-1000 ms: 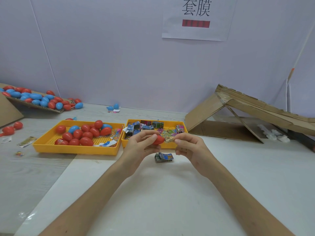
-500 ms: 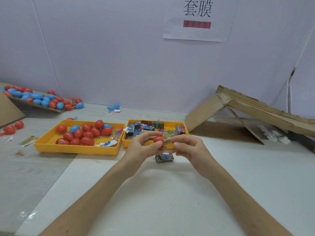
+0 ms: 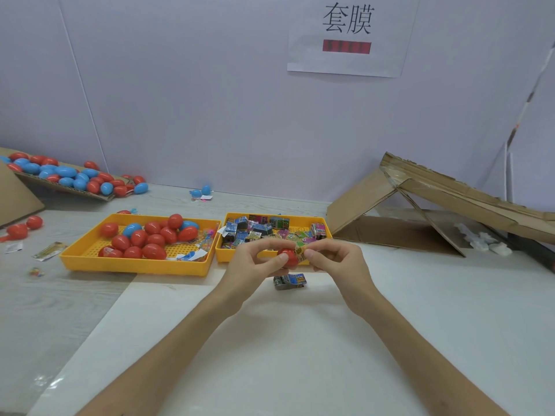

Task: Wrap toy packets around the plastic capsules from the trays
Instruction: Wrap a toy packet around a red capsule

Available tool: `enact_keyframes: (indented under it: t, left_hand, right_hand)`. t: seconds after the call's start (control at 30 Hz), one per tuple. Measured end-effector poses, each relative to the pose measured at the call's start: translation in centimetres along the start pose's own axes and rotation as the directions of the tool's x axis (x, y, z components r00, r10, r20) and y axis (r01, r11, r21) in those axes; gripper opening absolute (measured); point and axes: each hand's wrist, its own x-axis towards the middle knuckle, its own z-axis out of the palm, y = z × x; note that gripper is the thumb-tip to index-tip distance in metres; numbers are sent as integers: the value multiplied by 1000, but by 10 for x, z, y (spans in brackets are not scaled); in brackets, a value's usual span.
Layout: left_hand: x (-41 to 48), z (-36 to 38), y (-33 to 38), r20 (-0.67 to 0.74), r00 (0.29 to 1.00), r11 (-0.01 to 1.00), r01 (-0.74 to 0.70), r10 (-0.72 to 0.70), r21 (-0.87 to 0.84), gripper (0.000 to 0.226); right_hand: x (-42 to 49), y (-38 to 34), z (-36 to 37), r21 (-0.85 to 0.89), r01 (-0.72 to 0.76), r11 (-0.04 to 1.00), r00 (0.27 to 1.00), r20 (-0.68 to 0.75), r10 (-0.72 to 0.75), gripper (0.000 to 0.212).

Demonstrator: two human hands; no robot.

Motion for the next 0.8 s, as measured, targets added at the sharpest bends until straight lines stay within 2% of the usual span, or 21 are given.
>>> enact_keyframes:
  t: [0.3,0.43,0.6,0.8]
  left_hand:
    - [1,-2,-1,-17,999,995,-31,32,90,21]
    - [1,-2,-2,-19,999,991,-40,43,131,23]
    - [2,-2,-1,-11,998,989,-58,60,138,28]
    - [1,-2,-1,-2,997,986,-77,78,149,27]
  right_hand:
    - [-1,-1,1,-2,12,1000,999,48,-12,28]
    - [-1,-1,1,-21,-5,1000,998,57,6,18]
    - [1,0,1,17,-95,995,993,65,94,8]
    - [0,-1,0,88,-196,977,976,114,186,7]
